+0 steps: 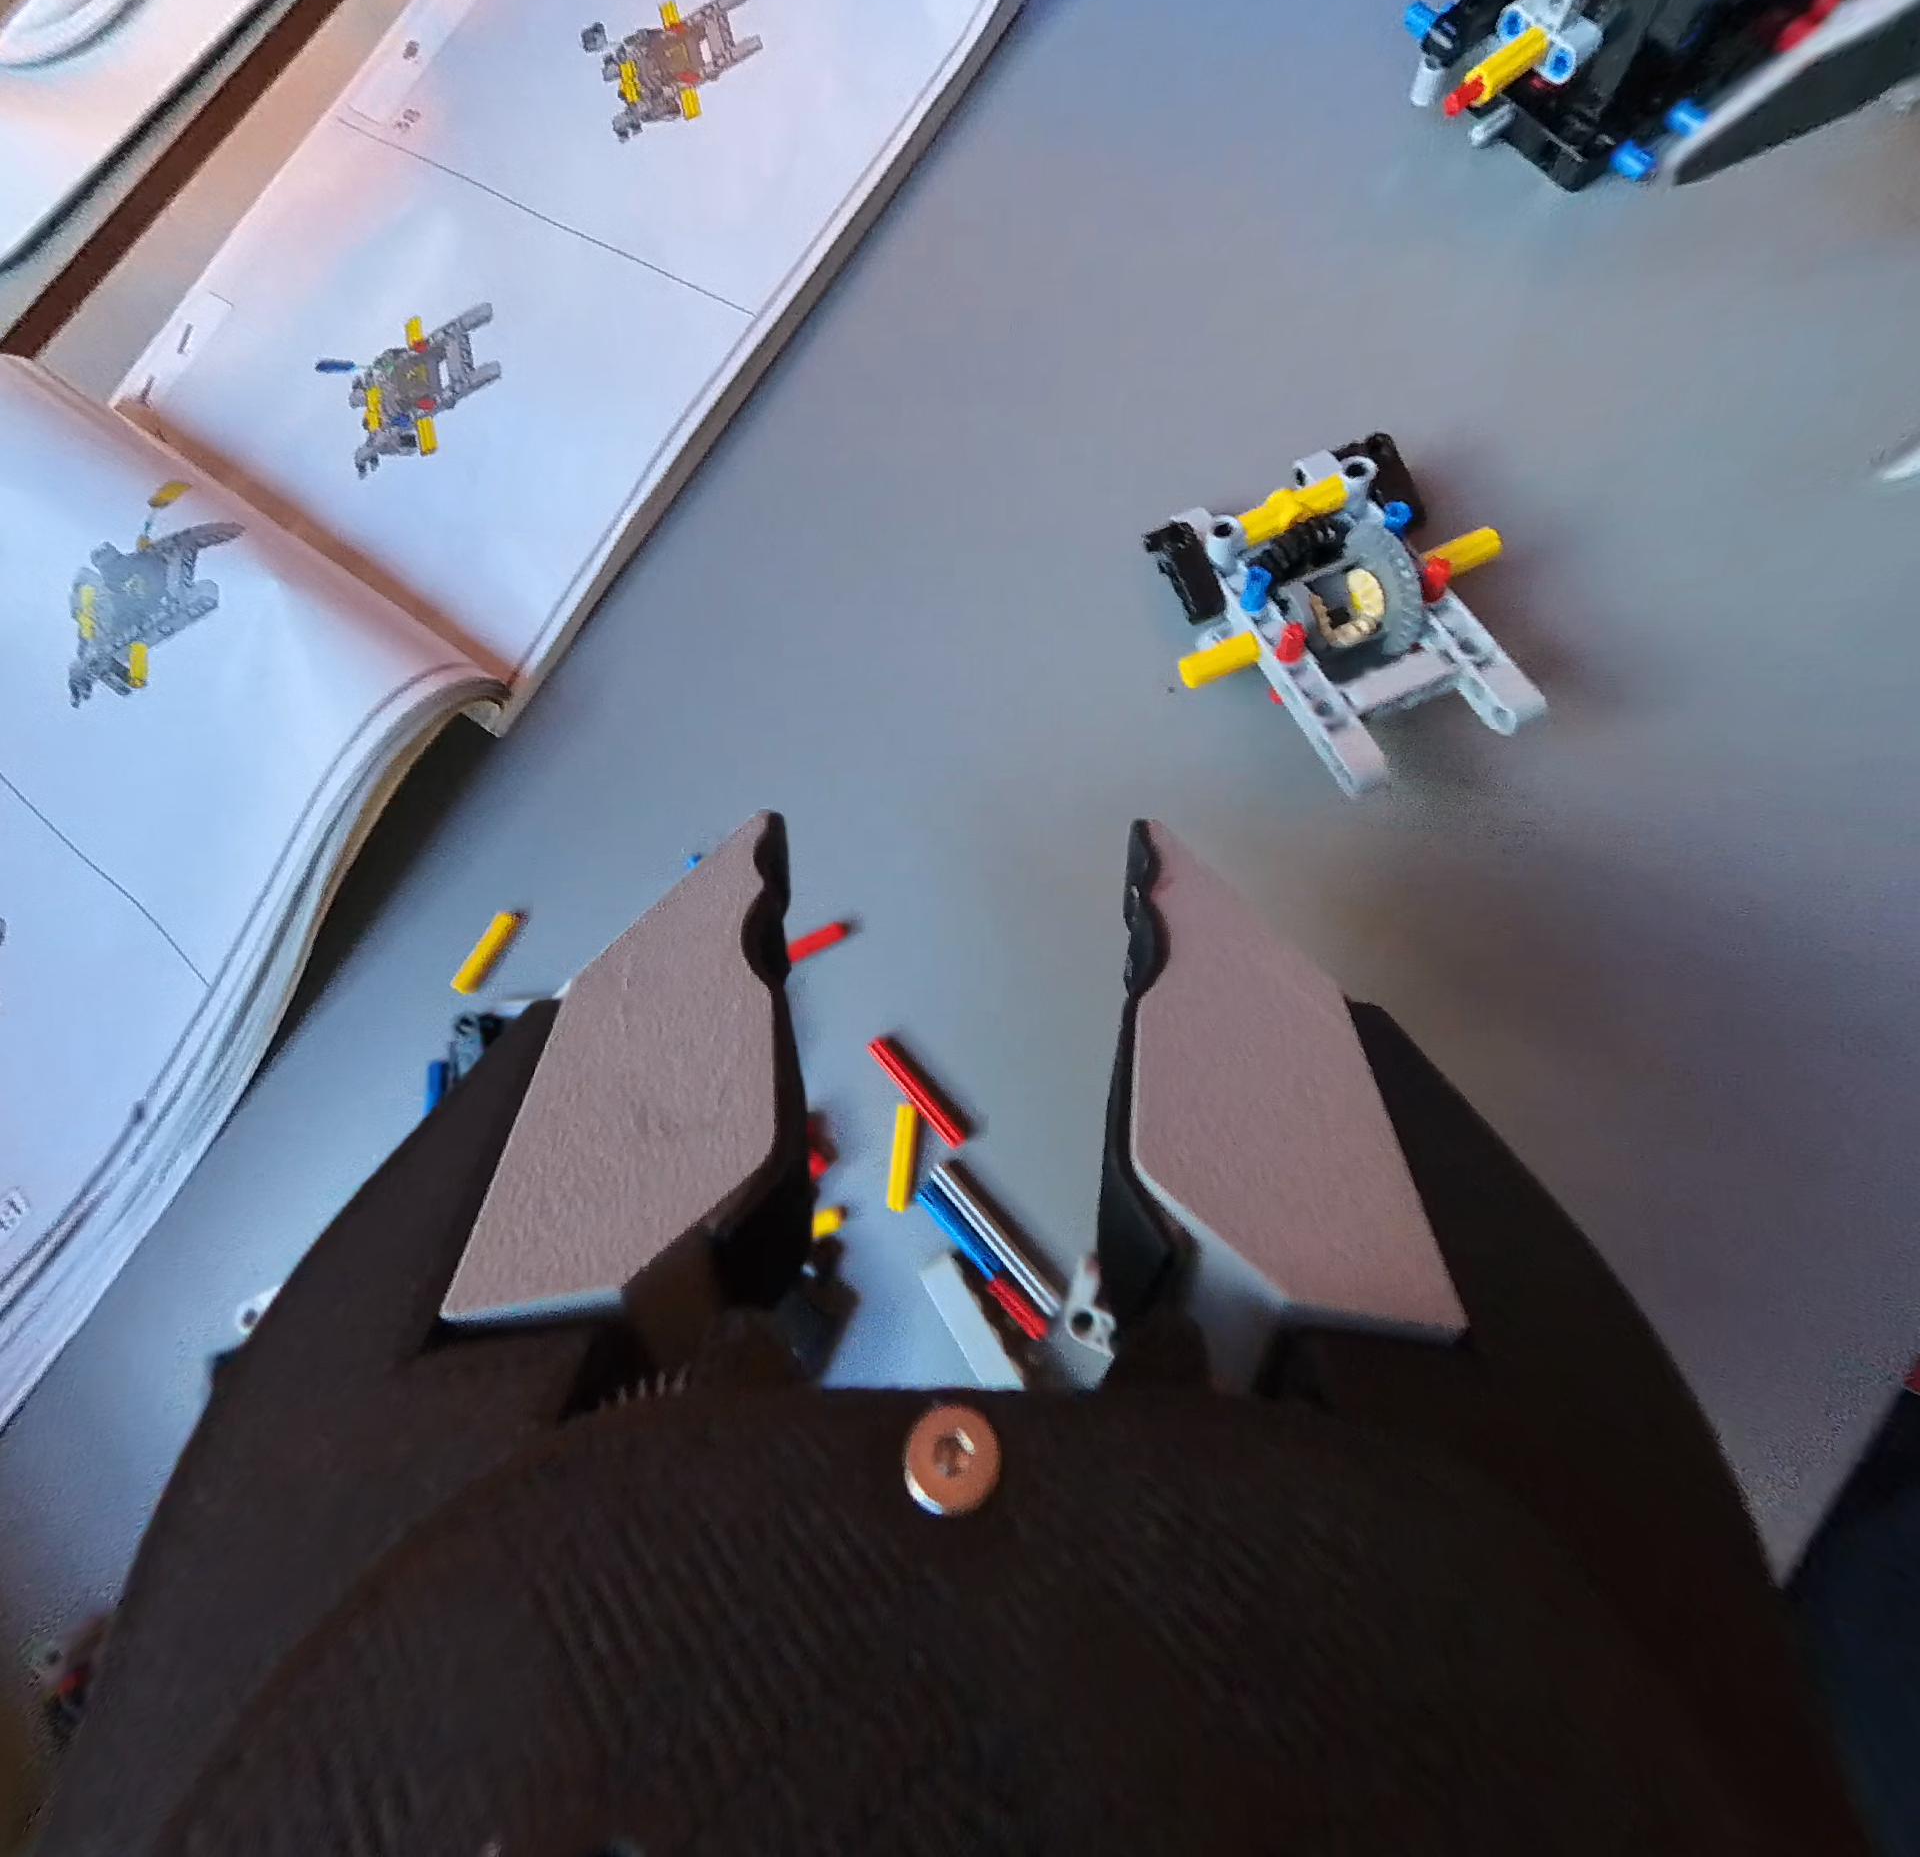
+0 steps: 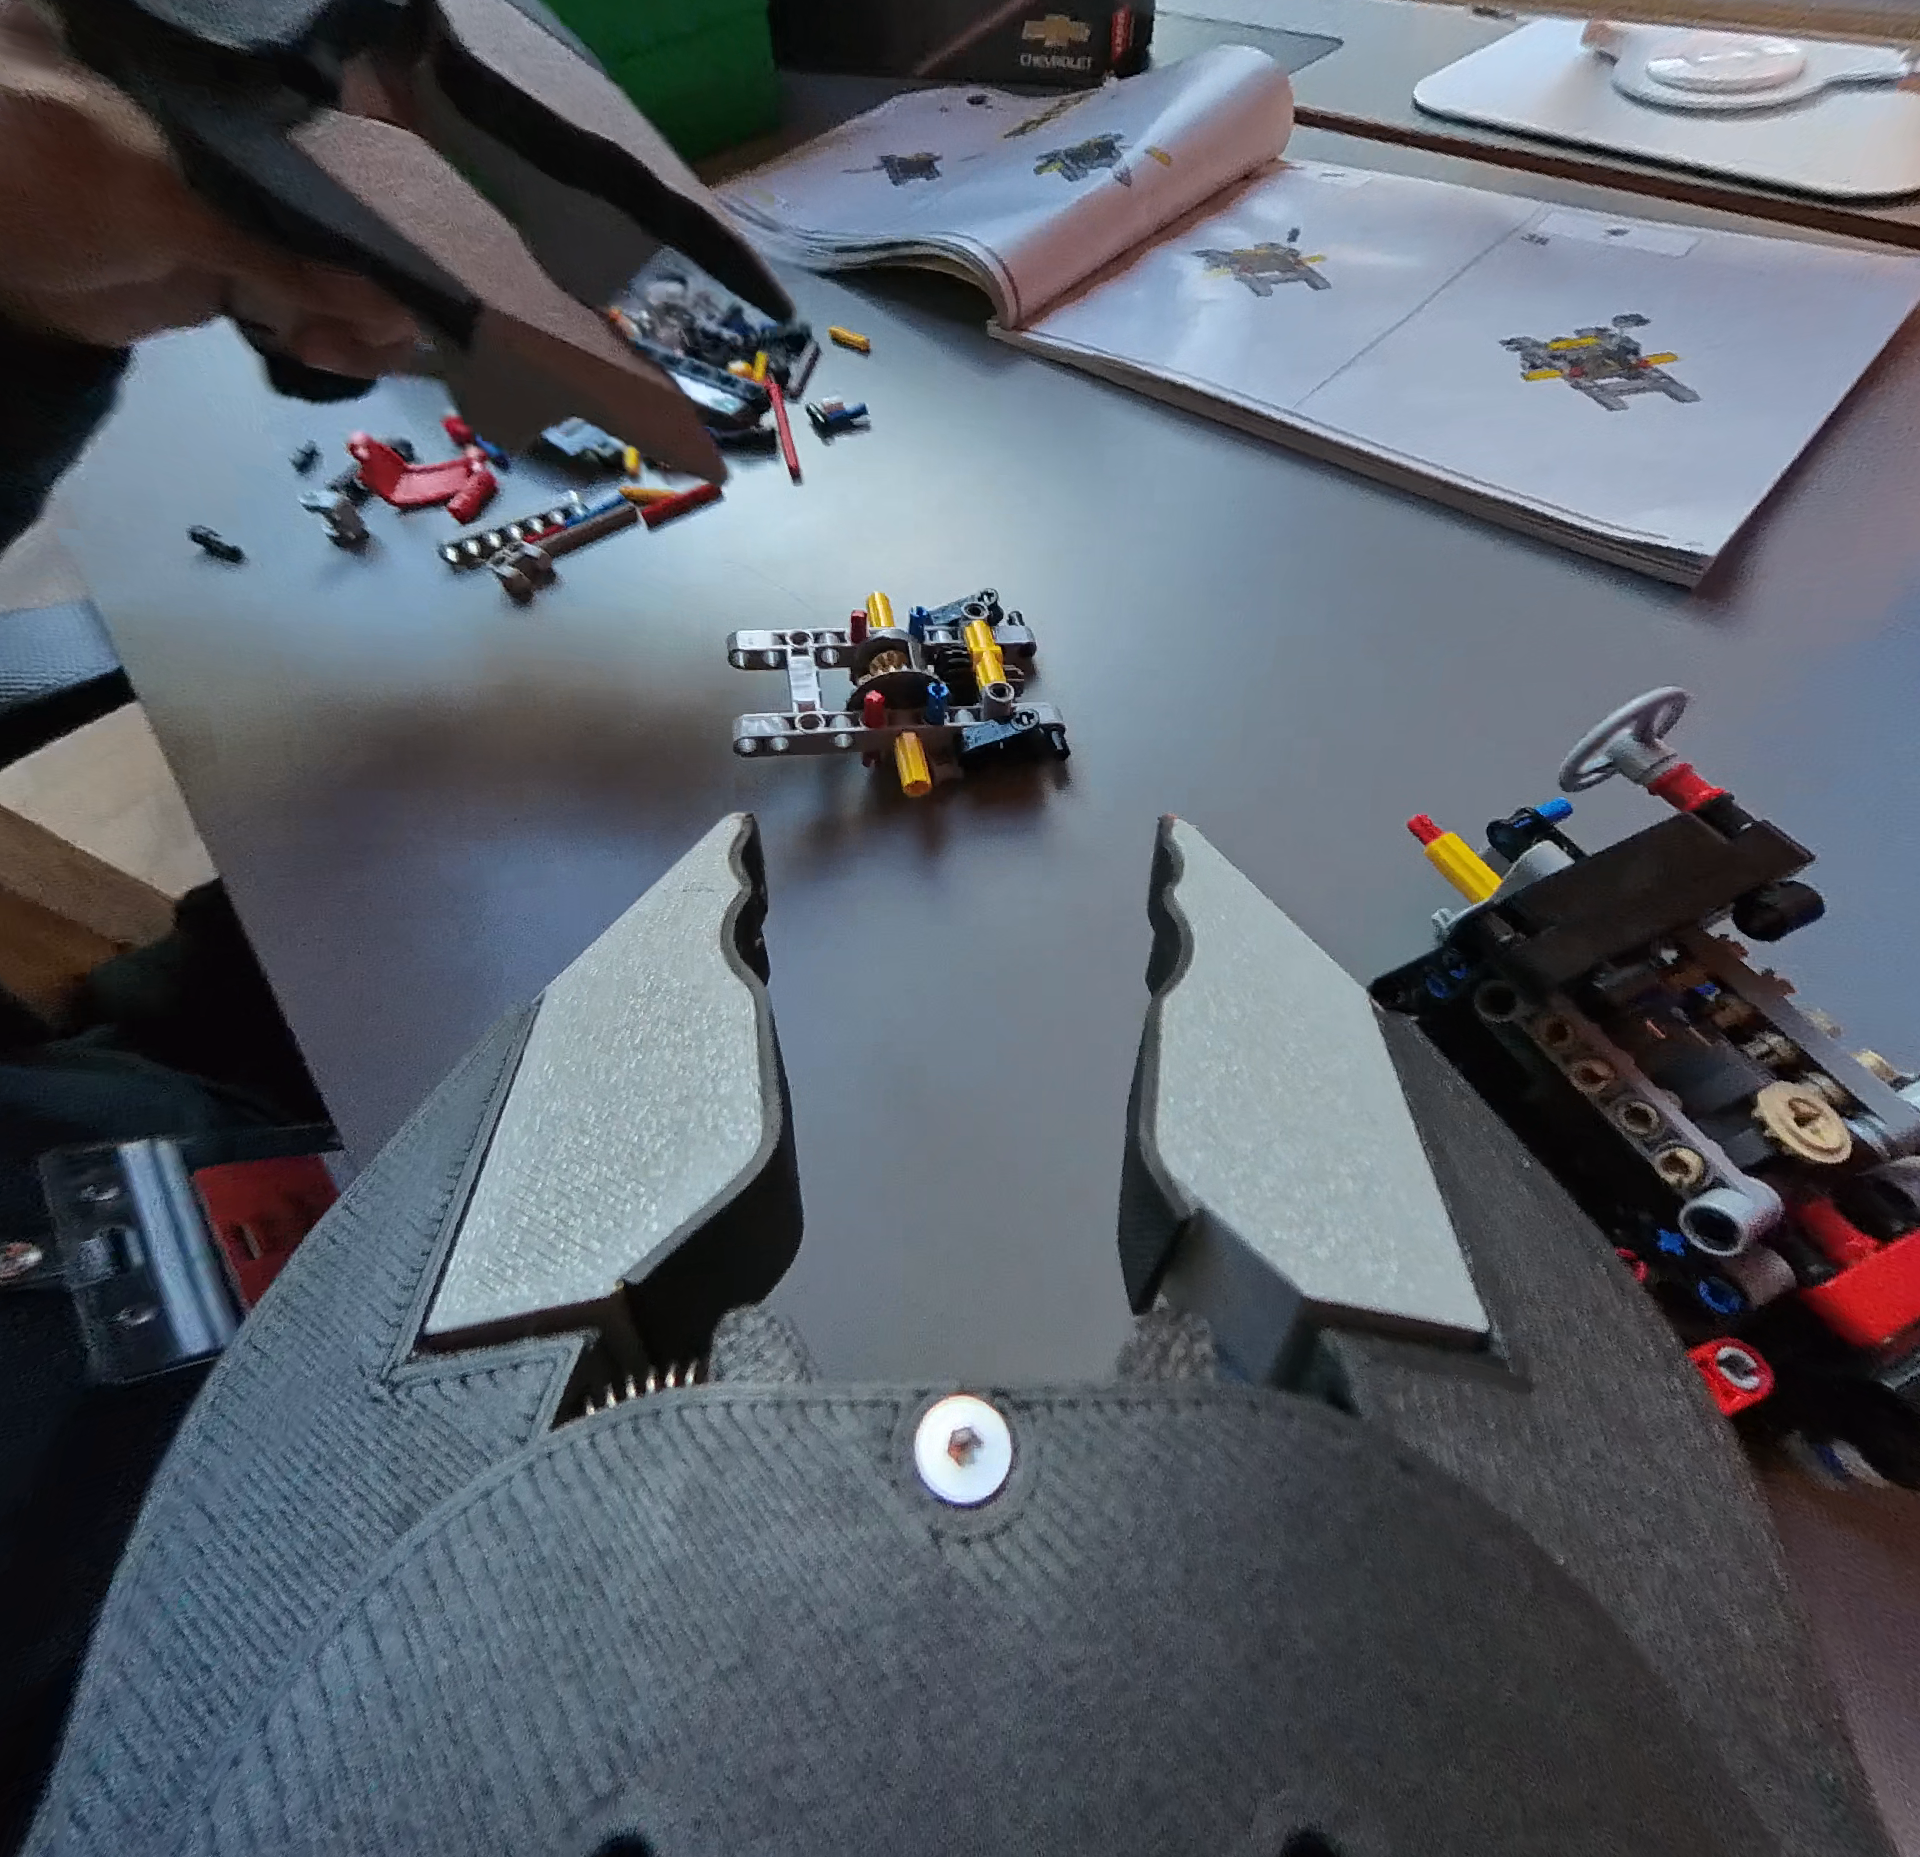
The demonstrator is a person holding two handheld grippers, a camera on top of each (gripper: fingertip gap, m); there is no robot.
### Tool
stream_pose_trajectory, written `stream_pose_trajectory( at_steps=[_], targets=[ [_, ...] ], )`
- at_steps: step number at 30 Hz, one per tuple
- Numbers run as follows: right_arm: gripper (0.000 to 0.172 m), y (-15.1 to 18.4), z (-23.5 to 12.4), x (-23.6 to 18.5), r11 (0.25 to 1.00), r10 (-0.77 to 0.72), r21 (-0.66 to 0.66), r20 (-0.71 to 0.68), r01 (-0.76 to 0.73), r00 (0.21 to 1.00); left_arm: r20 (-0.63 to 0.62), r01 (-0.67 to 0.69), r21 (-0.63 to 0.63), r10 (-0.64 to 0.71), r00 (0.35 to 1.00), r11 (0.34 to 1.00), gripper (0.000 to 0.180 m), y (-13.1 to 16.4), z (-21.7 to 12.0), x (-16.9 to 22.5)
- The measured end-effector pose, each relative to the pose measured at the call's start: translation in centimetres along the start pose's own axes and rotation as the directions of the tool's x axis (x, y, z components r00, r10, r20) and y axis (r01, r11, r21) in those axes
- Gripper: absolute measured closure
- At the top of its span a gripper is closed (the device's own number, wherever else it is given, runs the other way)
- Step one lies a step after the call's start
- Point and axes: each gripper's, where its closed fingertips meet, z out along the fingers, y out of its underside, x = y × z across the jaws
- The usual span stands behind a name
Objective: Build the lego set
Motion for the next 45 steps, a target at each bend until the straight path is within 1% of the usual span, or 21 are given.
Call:
stream_pose_trajectory(
  at_steps=[3,6,8,12,14,15,17,19,21,24,28,30,32,33,34,35,37,38,41,43,45],
  targets=[
    [0.101,-0.3,-0.5,0.0,1.0,0.001,0.031,0.036,-0.002,0.999,0.002,-0.038,-0.017,0.038,0.999,0.999,0.114,-1.6,1.2,-1.4],
    [0.103,-0.3,-0.5,0.0,0.999,0.03,0.026,0.075,-0.032,0.997,-0.018,-0.099,0.01,0.099,0.995,0.995,0.114,-5.1,3.0,-3.1],
    [0.105,-0.5,-0.5,0.1,0.998,0.048,0.037,0.094,-0.051,0.994,-0.037,-0.121,-0.001,0.121,0.992,0.993,0.113,-7.0,5.0,-4.6],
    [0.11,-0.7,-0.6,0.2,0.991,0.117,0.042,0.156,-0.125,0.981,-0.146,-0.134,-0.04,0.127,0.981,0.99,0.112,-9.6,9.7,-6.1],
    [0.111,-0.8,-0.6,0.2,0.985,0.155,0.041,0.195,-0.166,0.968,-0.22,-0.198,-0.033,0.186,0.958,0.98,0.114,-10.4,11.6,-5.7],
    [0.113,-1.1,-0.8,0.1,0.984,0.149,0.063,0.208,-0.165,0.967,-0.241,-0.241,-0.019,0.23,0.943,0.97,0.114,-10.8,12.4,-5.5],
    [0.124,-1.7,-1.1,-0.3,0.986,0.093,0.112,0.215,-0.119,0.972,-0.263,-0.322,-0.036,0.302,0.916,0.946,0.122,-10.6,13.7,-5.5],
    [0.125,-1.8,-0.9,-0.7,0.991,0.047,0.116,0.206,-0.072,0.977,-0.256,-0.346,-0.081,0.316,0.913,0.935,0.132,-10.3,14.8,-6.1],
    [0.125,-1.6,-0.6,-0.8,0.994,0.034,0.096,0.206,-0.054,0.978,-0.293,-0.34,-0.096,0.3,0.908,0.935,0.139,-10.0,15.3,-6.1],
    [0.125,-1.8,-0.7,-0.7,0.992,0.043,0.11,0.213,-0.068,0.976,-0.268,-0.336,-0.128,0.293,0.918,0.933,0.138,-9.4,15.7,-7.4],
    [0.124,-2.2,-1.1,-0.3,0.984,0.08,0.139,0.228,-0.114,0.97,-0.237,-0.302,-0.136,0.266,0.935,0.943,0.136,-9.3,15.5,-8.9],
    [0.124,-2.2,-1.1,-0.3,0.983,0.088,0.137,0.231,-0.122,0.969,-0.254,-0.269,-0.12,0.232,0.939,0.956,0.133,-9.9,15.4,-8.4],
    [0.124,-2.2,-1.0,-0.3,0.984,0.082,0.138,0.223,-0.114,0.971,-0.269,-0.229,-0.07,0.202,0.942,0.971,0.119,-11.8,15.6,-6.7],
    [0.125,-2.2,-1.0,-0.3,0.985,0.076,0.136,0.219,-0.108,0.973,-0.253,-0.223,-0.049,0.204,0.946,0.974,0.112,-12.9,15.9,-5.9],
    [0.125,-2.1,-0.9,-0.3,0.986,0.072,0.132,0.214,-0.102,0.974,-0.231,-0.231,-0.029,0.219,0.948,0.972,0.109,-14.0,16.3,-5.0],
    [0.125,-2.1,-0.8,-0.3,0.987,0.068,0.129,0.21,-0.097,0.975,-0.2,-0.25,-0.006,0.243,0.949,0.968,0.108,-15.1,16.7,-4.2],
    [0.125,-2.1,-0.9,-0.3,0.987,0.064,0.131,0.205,-0.093,0.977,-0.117,-0.302,0.019,0.302,0.946,0.953,0.114,-16.5,17.9,-3.2],
    [0.126,-2.1,-0.9,-0.3,0.986,0.065,0.135,0.204,-0.094,0.977,-0.104,-0.321,0.017,0.32,0.941,0.947,0.113,-16.7,18.5,-2.6],
    [0.126,-2.2,-1.0,-0.2,0.985,0.071,0.141,0.207,-0.101,0.976,-0.143,-0.322,0.0,0.319,0.937,0.947,0.108,-16.8,19.7,-0.8],
    [0.126,-2.2,-1.0,-0.3,0.985,0.069,0.144,0.208,-0.1,0.976,-0.165,-0.306,0.006,0.302,0.939,0.952,0.108,-17.2,20.0,-0.3],
    [0.126,-2.3,-1.1,-0.3,0.984,0.066,0.146,0.209,-0.098,0.976,-0.154,-0.314,-0.008,0.309,0.939,0.949,0.108,-17.3,20.3,-0.5]
  ],
)
